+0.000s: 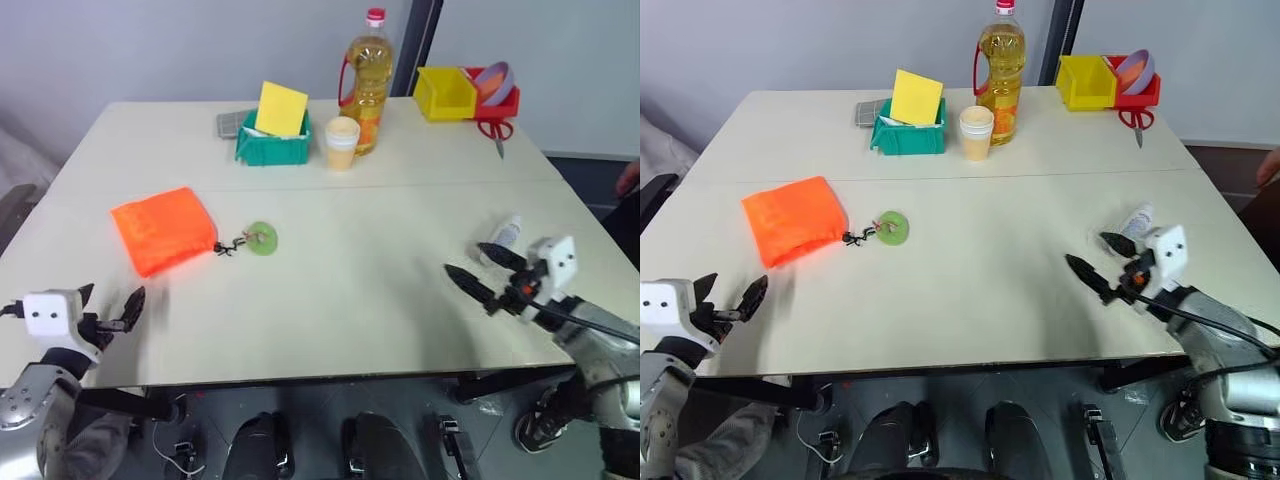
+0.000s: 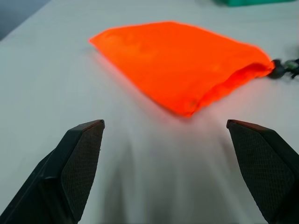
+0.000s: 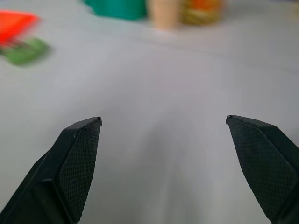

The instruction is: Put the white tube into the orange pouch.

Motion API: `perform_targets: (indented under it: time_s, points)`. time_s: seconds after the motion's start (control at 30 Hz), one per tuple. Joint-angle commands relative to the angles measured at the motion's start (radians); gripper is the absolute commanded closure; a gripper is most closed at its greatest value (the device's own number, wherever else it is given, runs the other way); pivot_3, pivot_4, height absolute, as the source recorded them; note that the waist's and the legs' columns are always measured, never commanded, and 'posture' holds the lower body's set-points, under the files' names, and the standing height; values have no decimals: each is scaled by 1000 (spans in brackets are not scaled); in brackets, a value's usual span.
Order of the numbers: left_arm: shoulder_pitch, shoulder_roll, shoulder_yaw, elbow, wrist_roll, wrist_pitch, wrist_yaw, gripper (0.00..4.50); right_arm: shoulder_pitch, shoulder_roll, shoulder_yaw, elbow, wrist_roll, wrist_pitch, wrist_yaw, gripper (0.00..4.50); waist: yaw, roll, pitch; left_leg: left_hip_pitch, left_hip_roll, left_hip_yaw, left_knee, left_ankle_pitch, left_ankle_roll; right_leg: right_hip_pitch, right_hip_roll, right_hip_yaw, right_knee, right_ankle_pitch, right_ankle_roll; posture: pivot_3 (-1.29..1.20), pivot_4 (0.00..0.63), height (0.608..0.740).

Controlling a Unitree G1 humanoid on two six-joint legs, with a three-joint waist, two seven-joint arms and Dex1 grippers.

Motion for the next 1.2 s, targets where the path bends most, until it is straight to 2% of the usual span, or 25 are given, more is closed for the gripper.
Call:
perform_targets:
  time_s: [0.03,0.2,0.33,0.47,0.83,1.2]
  points:
    - [-30,56,-35,-45,83,-76,-18,0,-37,29,92,-113,20,42,-26,64,5,0,0,0,0,0,0,0,0,0,0,0,0,0,0,0,150,740]
    - [-93,181,-148,13,342,-171,24,0,-80,122,232,-147,-8,50,-77,64,4,0,0,-1,0,0,-1,0,0,-1,0,0,0,0,0,0,150,740]
    - [-184,214,-214,66,474,-181,96,0,-76,167,282,-151,-16,35,-86,64,1,0,0,-1,0,1,-3,0,0,-2,-1,1,-1,0,0,0,150,740]
    - [-218,240,-288,116,560,-215,92,0,-82,193,304,-154,-21,25,-94,64,-2,0,0,-1,0,2,-5,0,-1,-3,-1,1,-1,0,-1,0,150,740]
    - [-325,246,-396,251,657,-270,107,0,-67,241,354,-177,-40,11,-123,64,0,0,0,-1,-1,3,-9,5,-3,-1,0,0,1,0,0,0,150,740]
    - [-416,256,-413,396,741,-289,203,0,-76,242,355,-177,-44,9,-134,64,1,-1,0,-1,-1,3,-8,6,-2,-1,2,0,2,2,4,0,150,740]
